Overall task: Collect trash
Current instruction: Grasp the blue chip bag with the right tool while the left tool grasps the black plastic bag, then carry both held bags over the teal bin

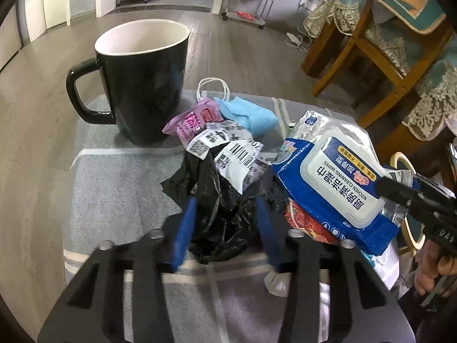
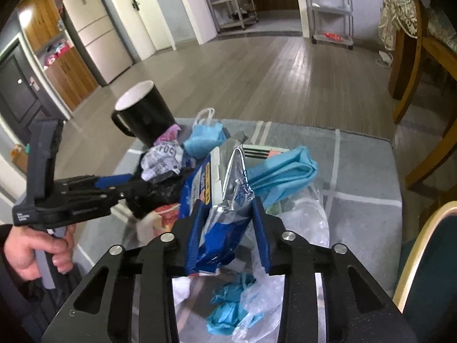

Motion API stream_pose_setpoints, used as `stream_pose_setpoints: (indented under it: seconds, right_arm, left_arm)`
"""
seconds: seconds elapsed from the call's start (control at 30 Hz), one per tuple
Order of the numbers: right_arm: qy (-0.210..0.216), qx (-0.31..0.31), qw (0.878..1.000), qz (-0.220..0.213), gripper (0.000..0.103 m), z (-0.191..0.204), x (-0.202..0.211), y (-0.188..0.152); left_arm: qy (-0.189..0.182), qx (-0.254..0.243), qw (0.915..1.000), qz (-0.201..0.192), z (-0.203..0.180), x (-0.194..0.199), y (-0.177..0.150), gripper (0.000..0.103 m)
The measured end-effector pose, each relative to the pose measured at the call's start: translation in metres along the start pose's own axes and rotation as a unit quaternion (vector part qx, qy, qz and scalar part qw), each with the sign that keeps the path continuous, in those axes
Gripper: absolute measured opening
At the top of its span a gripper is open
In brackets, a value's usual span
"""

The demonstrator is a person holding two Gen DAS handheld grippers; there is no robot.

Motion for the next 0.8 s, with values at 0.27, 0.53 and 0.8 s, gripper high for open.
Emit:
stream_pose_setpoints:
  seconds: [0.27,0.53,0.8]
  right_arm:
    - [0.013,-0.008,0.999,-0.038,0.027,0.01,0.026,0.002]
    - [0.041,-0.032,0.995,-0.086,0.027,0.013,0.062,0.016]
    - [0.033,-0.047,0.99,-0.127,0.027,-0.006,0.104,0.013]
  left_arm:
    - [-0.015,0.009,0.9988,-0.045,-0.002,0.031,0.003,0.019]
    - [-0.031,0.034,0.9915,-0.122,-0.002,0.075,0.007,0.019]
    - [-0.067,0.036,0.9818,-0.174,-0.016,0.104,0.011,0.019]
Point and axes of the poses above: each gripper's, at about its wrist camera, not at the fingertips, and x roughly against the way its jaws point, z to its left, y to its top, the point moved 9 cm from there along -x, roughly the way its jaws point, and after that the axes turned 2 degrees about -y, right-handed, at the moved point
